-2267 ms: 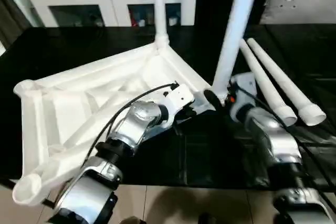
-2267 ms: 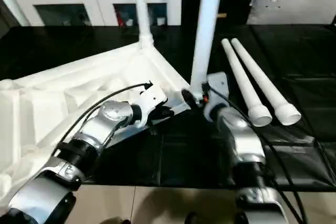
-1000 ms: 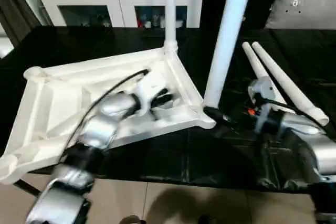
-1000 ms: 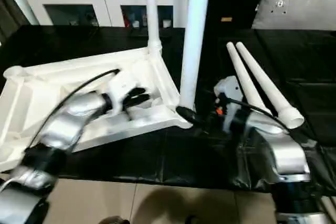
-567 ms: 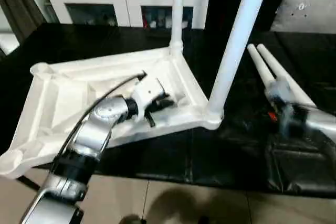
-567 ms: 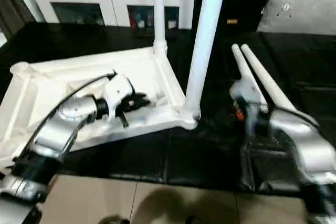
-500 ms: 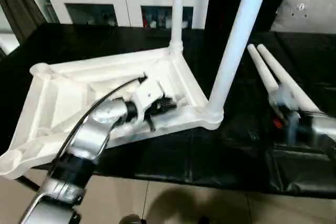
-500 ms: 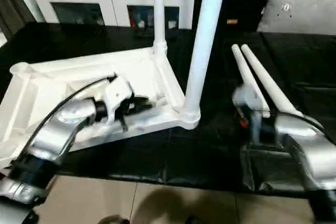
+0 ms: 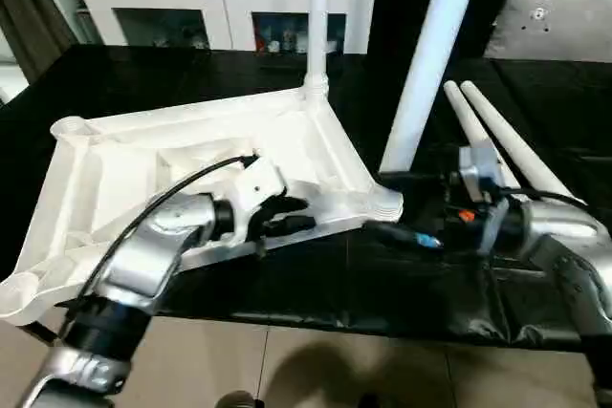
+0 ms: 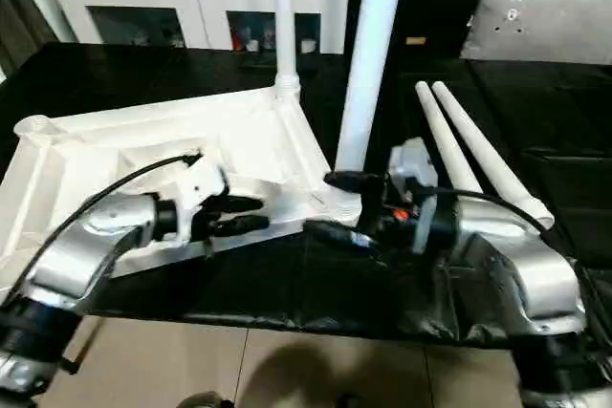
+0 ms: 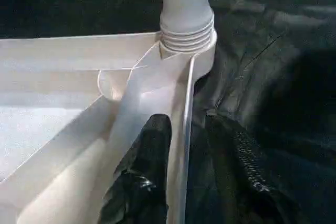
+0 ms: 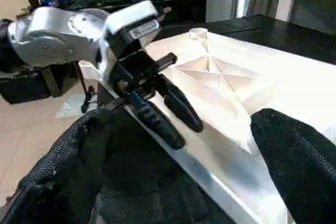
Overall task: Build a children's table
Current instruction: Rotate leg to tighten, then rotate table base
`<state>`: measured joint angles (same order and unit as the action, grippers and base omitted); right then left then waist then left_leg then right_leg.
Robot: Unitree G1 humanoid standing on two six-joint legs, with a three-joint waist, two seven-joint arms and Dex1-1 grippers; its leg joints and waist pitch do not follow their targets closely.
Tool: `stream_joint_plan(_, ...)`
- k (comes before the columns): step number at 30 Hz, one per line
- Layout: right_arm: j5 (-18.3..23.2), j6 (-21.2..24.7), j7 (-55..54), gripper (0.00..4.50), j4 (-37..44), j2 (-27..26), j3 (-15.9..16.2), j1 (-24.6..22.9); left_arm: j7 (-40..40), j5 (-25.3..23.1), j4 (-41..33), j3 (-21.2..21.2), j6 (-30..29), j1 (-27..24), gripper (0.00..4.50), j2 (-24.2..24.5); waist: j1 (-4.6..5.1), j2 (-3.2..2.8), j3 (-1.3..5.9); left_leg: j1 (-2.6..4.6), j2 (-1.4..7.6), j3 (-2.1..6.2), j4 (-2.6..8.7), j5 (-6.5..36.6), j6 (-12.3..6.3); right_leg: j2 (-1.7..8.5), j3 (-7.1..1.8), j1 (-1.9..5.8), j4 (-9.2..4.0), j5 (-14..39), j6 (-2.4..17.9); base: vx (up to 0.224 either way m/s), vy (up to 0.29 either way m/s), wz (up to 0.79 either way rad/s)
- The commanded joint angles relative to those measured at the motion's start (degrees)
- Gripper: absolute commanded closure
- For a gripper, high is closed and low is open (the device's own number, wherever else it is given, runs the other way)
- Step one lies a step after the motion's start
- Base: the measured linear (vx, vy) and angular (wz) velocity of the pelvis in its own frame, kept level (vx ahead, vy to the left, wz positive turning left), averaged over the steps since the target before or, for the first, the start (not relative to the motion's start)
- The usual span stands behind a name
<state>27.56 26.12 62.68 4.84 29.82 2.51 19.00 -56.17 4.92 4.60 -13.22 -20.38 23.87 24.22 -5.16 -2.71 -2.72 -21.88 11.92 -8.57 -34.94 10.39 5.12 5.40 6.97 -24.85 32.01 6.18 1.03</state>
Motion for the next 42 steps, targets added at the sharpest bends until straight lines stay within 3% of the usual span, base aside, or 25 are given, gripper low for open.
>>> stream_joint_plan(1,-1.82,-1.51,-1.02,0.0,-2.28,-0.13,0.24,1.46,-0.15,0.71,-1.79,0.74,-0.9,-0.2,2.77,0.51,0.14,0.88,3.95,0.61,0.36,-0.39,4.38,16.43,-3.68,2.32,-1.35,3.51,-4.63,31.55,3.06,0.0,0.0,0.0)
stream_joint_plan(4,-4.65,-4.29,-2.39,0.0,-7.11,-0.15,0.75,4.26,0.26,1.04,-3.11,0.79,-2.06,-0.73,2.4,0.87,0.08,1.03,4.03,0.34,0.34,-0.48,4.36,15.25,-3.73,2.33,-1.57,3.71,-4.23,29.91,3.57,0.0,0.0,0.0)
stream_joint_plan(7,-6.96,-6.6,-3.78,0.0,-11.86,-0.15,0.34,6.99,0.4,1.29,-3.88,0.65,-2.7,-0.96,2.35,1.01,0.06,0.98,4.09,0.36,0.35,-0.53,4.29,14.38,-3.81,2.36,-1.65,3.75,-4.04,29.09,4.25,0.0,0.0,0.0)
stream_joint_plan(9,-8.93,-8.66,-4.32,0.0,-15.41,0.71,0.57,8.87,0.55,1.34,-4.17,0.48,-2.98,-0.94,1.97,1.01,0.03,1.03,4.22,0.48,0.43,-0.59,4.19,13.96,-3.84,2.42,-1.75,3.7,-3.83,27.97,4.94,0.0,0.0,0.0)
stream_joint_plan(13,-10.29,-10.95,-5.39,0.0,-19.55,0.88,0.14,11.25,0.64,1.33,-4.65,0.32,-3.34,-1.0,1.88,1.13,-0.1,1.0,4.24,0.44,0.35,-0.72,4.09,12.6,-4.28,2.27,-1.96,3.88,-3.56,26.07,5.71,0.0,0.0,0.0)
stream_joint_plan(15,-12.78,-13.89,-8.8,0.0,-24.82,0.65,-0.24,13.97,0.78,1.35,-4.88,0.2,-3.45,-1.0,1.56,1.17,-0.03,0.88,4.3,0.32,0.45,-0.64,4.09,12.58,-4.33,2.3,-1.94,3.9,-3.27,25.12,6.41,0.0,0.0,0.0)
stream_joint_plan(18,-16.07,-18.1,-16.17,0.0,-32.83,-0.61,-1.4,18.06,1.37,1.18,-4.77,0.02,-3.35,-0.71,1.52,1.13,0.05,0.92,4.15,0.55,0.36,-0.79,4.05,12.79,-3.74,2.24,-2.01,3.75,-3.3,24.82,7.42,0.0,0.0,0.0)
stream_joint_plan(19,-16.0,-18.85,-17.56,0.0,-34.1,-1.33,-2.05,18.76,1.54,1.12,-4.65,-0.01,-3.28,-0.59,1.17,1.07,0.11,0.7,4.18,0.54,0.27,-0.76,4.07,13.09,-3.58,2.22,-1.98,3.84,-3.2,24.85,7.62,0.0,0.0,0.0)
stream_joint_plan(20,-15.71,-20.11,-18.64,0.0,-36.14,-2.5,-2.78,19.64,1.77,1.08,-4.6,-0.08,-3.33,-0.43,1.17,0.9,0.03,0.55,4.24,0.75,0.31,-0.84,3.98,13.22,-3.53,2.29,-2.11,3.68,-3.21,24.27,7.71,0.0,0.0,0.0)
stream_joint_plan(24,-15.93,-22.74,-21.17,0.0,-40.67,-4.51,-3.38,21.19,2.13,0.91,-4.56,-0.36,-3.39,-0.14,1.1,0.45,0.25,0.5,4.36,0.45,0.32,-0.75,4.01,13.11,-3.73,2.18,-2.08,4.04,-2.81,21.62,8.54,0.0,0.0,0.0)
stream_joint_plan(25,-15.81,-23.6,-21.72,0.0,-42.26,-5.09,-3.66,21.78,2.26,0.85,-4.44,-0.4,-3.32,0.03,0.77,0.32,0.21,0.28,4.38,0.43,0.3,-0.7,4.01,13.01,-3.73,2.15,-2.08,4.09,-2.68,21.11,8.82,0.0,0.0,0.0)
stream_joint_plan(26,-15.27,-25.18,-23.17,0.0,-46.33,-6.29,-4.58,23.35,2.68,0.64,-4.11,-0.36,-2.89,0.44,0.72,0.05,0.21,0.01,4.43,0.43,0.24,-0.74,3.9,13.3,-3.75,2.21,-2.11,4.06,-2.55,20.86,9.52,0.0,0.0,0.0)
stream_joint_plan(29,-15.7,-28.59,-27.53,0.0,-54.8,-7.56,-5.89,26.53,3.67,0.43,-3.35,-0.07,-2.44,1.31,0.35,-0.44,0.37,0.15,4.23,0.49,0.15,-0.8,3.85,14.62,-3.13,2.24,-1.94,3.94,-2.81,23.23,9.61,0.0,0.0,0.0)
stream_joint_plan(30,-16.26,-29.96,-29.95,0.0,-57.84,-7.87,-6.58,27.63,4.27,0.22,-2.97,-0.04,-2.24,1.65,0.25,-0.6,0.43,0.5,4.12,0.5,0.08,-0.88,3.84,14.98,-3.07,2.19,-1.88,3.96,-2.98,24.18,9.29,0.0,0.0,0.0)
stream_joint_plan(31,-16.68,-30.65,-31.46,0.0,-59.23,-8.03,-6.89,28.14,4.75,0.01,-2.76,0.01,-2.13,1.82,0.24,-0.69,0.37,0.29,4.14,0.6,0.11,-0.79,3.82,15.31,-2.84,2.33,-1.86,3.93,-2.88,25.03,9.17,0.0,0.0,0.0)
stream_joint_plan(32,-16.92,-31.54,-32.59,0.0,-60.66,-8.42,-7.41,28.73,5.57,-0.41,-2.5,0.15,-1.83,2.01,0.24,-0.75,0.43,0.46,4.04,0.63,0.0,-0.8,3.8,15.69,-2.71,2.27,-1.77,3.92,-3.08,26.99,8.09,0.0,0.0,0.0)
stream_joint_plan(33,-16.24,-31.51,-31.75,0.0,-60.17,-9.05,-7.84,28.65,6.61,-0.68,-2.42,0.68,-2.1,2.02,0.2,-0.78,0.53,0.91,3.99,0.53,-0.01,-0.87,3.82,15.65,-2.91,2.23,-1.74,3.95,-3.24,27.43,7.64,0.0,0.0,0.0)
stream_joint_plan(35,-15.57,-31.31,-29.92,0.0,-58.64,-9.69,-7.66,28.03,8.16,-1.04,-2.36,1.55,-2.57,1.93,0.1,-0.71,0.47,0.53,3.98,0.49,0.04,-0.8,3.85,15.33,-3.27,2.14,-1.74,3.88,-3.08,27.3,7.09,0.0,0.0,0.0)
stream_joint_plan(39,-16.05,-31.68,-25.97,0.0,-56.19,-10.31,-5.74,26.07,11.94,-2.88,-0.91,2.82,-3.91,2.2,0.1,-0.27,1.0,0.42,3.97,0.34,0.07,-0.74,3.9,15.3,-3.85,1.91,-1.73,3.96,-2.95,25.27,7.45,0.0,0.0,0.0)
stream_joint_plan(42,-15.56,-30.45,-20.56,0.0,-52.45,-11.27,-3.17,22.71,19.2,-5.75,3.42,5.19,-6.01,4.15,0.1,0.24,1.15,0.18,3.9,0.27,-0.04,-0.78,3.9,15.32,-4.39,1.61,-1.68,3.92,-3.0,24.4,7.57,0.0,0.0,0.0)
